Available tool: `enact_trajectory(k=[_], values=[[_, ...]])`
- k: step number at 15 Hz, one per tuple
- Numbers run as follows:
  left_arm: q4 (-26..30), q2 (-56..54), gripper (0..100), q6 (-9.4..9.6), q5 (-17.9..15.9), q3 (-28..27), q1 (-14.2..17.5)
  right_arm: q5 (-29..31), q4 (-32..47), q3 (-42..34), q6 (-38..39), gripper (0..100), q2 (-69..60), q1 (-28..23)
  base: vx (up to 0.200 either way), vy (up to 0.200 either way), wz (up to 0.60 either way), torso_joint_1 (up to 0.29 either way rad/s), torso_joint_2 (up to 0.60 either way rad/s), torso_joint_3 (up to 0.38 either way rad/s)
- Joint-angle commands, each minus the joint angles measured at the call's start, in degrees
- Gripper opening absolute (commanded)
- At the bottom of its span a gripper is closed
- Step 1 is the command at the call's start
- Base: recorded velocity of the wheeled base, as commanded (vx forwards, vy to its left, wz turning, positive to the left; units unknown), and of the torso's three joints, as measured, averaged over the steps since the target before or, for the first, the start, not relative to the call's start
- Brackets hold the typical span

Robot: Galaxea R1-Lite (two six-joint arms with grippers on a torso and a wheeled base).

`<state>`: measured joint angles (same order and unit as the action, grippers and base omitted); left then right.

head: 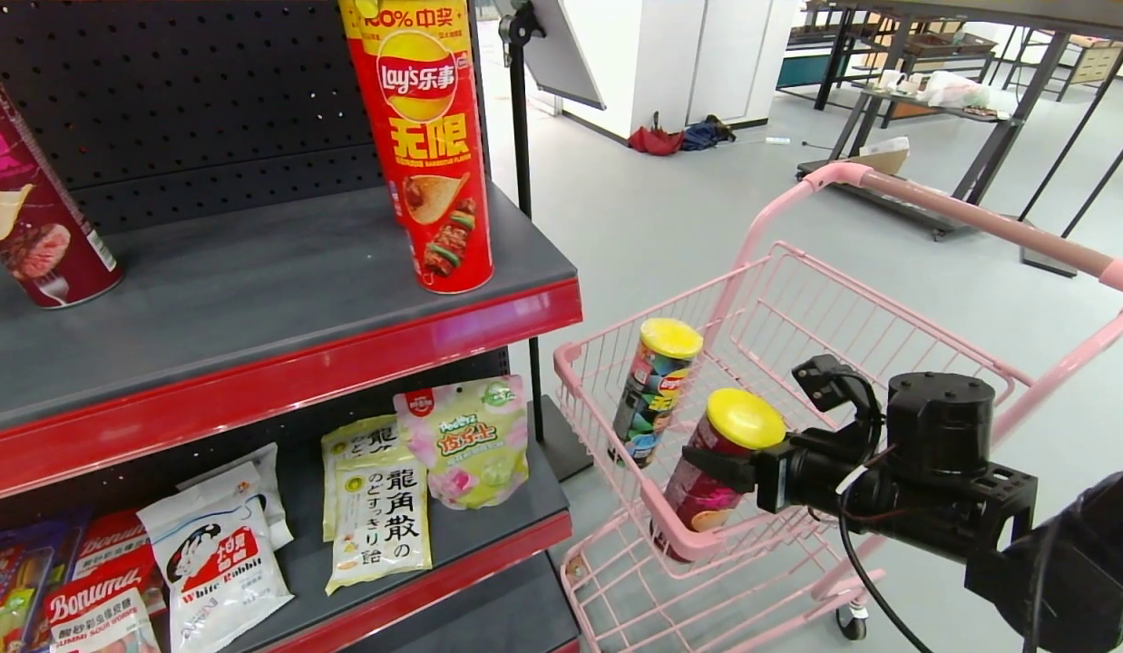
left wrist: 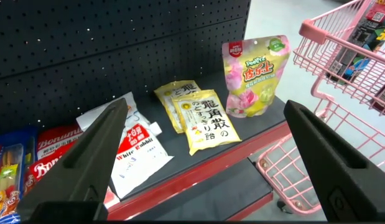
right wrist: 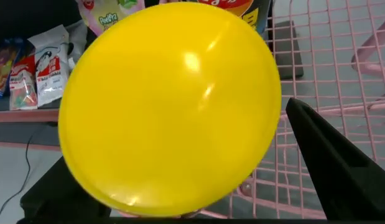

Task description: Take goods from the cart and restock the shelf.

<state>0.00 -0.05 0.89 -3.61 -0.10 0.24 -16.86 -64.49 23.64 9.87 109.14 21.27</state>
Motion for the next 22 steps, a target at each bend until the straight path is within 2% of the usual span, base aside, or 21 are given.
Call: enact_trajectory(k=[1,8,9,14,16,18,20,22], values=[[0.0,0.0,100,-0.01,0.0,0.0,0.0,0.0,-0.1,0.6,0.0,100,1.4,0.6,0.000,0.000,0.00,0.000,0.00,0.000],[-0.1,0.0,100,0.25,0.0,0.0,0.0,0.6,-3.6,2.1,-0.1,100,5.6,1.0,0.000,0.000,0.00,0.000,0.00,0.000],[0.0,0.0,100,0.25,0.0,0.1,0.0,0.8,-3.8,2.1,-0.1,0,5.9,1.0,0.000,0.000,0.00,0.000,0.00,0.000],[-0.1,0.0,100,0.25,0.0,0.0,0.0,1.0,-11.1,1.0,-0.1,0,9.8,0.9,0.000,0.000,0.00,0.000,0.00,0.000],[0.0,0.0,100,0.16,0.0,0.1,0.0,2.5,-11.5,-0.1,-0.5,0,8.0,0.9,0.000,0.000,0.00,0.000,0.00,0.000],[0.0,0.0,100,0.08,0.0,0.0,0.0,5.2,-10.8,0.2,-0.6,0,3.3,0.8,0.000,0.000,0.00,0.000,0.00,0.000],[0.0,0.0,100,0.08,0.0,0.0,0.0,5.2,-10.2,1.0,-0.9,0,-0.9,0.4,0.000,0.000,0.00,0.000,0.00,0.000],[0.0,0.0,100,-0.01,0.0,0.0,0.0,5.2,-2.2,5.0,-2.1,0,-9.7,-0.4,0.000,0.000,0.00,0.000,0.00,0.000]])
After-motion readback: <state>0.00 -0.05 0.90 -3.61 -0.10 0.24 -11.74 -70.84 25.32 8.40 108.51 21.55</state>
